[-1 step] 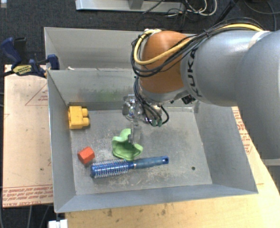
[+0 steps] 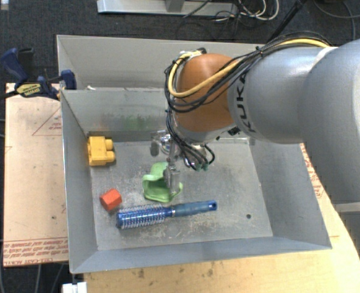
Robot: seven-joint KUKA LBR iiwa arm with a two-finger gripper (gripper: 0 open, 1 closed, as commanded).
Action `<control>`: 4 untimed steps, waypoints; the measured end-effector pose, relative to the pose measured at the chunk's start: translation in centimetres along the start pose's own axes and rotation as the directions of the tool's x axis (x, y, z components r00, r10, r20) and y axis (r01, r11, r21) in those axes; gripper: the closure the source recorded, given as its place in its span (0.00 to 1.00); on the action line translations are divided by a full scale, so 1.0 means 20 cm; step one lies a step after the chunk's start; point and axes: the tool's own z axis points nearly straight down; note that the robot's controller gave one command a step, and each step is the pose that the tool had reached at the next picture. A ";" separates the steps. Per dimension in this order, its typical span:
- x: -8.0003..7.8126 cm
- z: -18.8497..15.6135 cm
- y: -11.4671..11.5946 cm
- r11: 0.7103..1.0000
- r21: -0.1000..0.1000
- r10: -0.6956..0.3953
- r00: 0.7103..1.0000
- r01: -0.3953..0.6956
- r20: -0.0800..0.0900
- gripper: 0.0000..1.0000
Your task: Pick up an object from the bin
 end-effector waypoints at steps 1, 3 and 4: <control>0.01 0.01 0.00 1.000 0.000 -0.010 1.000 0.010 -0.001 0.00; 0.05 0.02 0.02 0.999 0.001 -0.037 0.999 0.037 0.006 0.00; 0.07 0.03 0.03 0.997 -0.001 -0.081 0.997 0.081 -0.008 0.00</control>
Offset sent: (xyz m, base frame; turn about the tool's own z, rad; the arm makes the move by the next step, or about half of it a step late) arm -0.0371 0.0169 -0.0525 -0.0544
